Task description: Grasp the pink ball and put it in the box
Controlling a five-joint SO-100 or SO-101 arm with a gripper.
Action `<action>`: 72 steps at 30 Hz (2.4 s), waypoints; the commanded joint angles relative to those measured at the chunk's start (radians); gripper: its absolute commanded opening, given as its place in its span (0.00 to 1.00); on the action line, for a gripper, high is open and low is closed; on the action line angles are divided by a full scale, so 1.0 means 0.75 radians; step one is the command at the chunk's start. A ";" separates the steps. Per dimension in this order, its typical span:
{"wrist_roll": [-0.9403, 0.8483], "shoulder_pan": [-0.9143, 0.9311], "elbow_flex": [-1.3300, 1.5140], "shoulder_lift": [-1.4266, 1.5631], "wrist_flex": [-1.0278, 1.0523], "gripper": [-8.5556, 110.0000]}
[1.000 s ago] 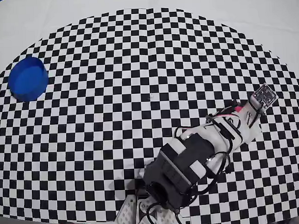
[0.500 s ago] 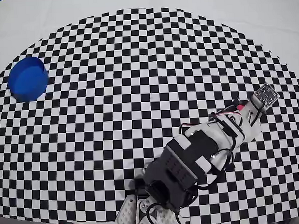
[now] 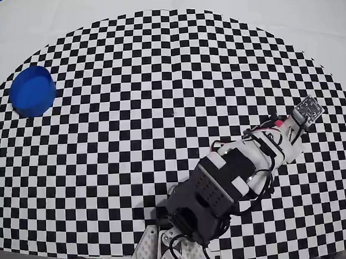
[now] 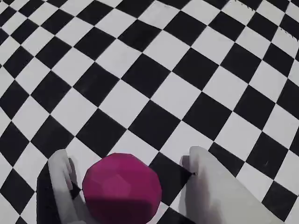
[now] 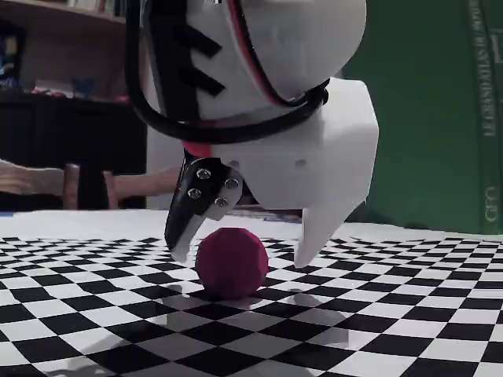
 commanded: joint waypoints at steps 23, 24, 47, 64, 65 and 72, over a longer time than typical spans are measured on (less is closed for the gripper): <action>0.033 -0.018 -0.088 -0.072 -0.020 0.32; 0.033 -0.018 -0.088 -0.076 -0.020 0.32; 0.033 -0.022 -0.088 -0.080 -0.022 0.07; 0.027 -0.008 -0.061 0.098 -0.018 0.07; 0.027 -0.006 -0.057 0.112 -0.018 0.07; 0.027 -0.002 0.022 0.264 -0.018 0.07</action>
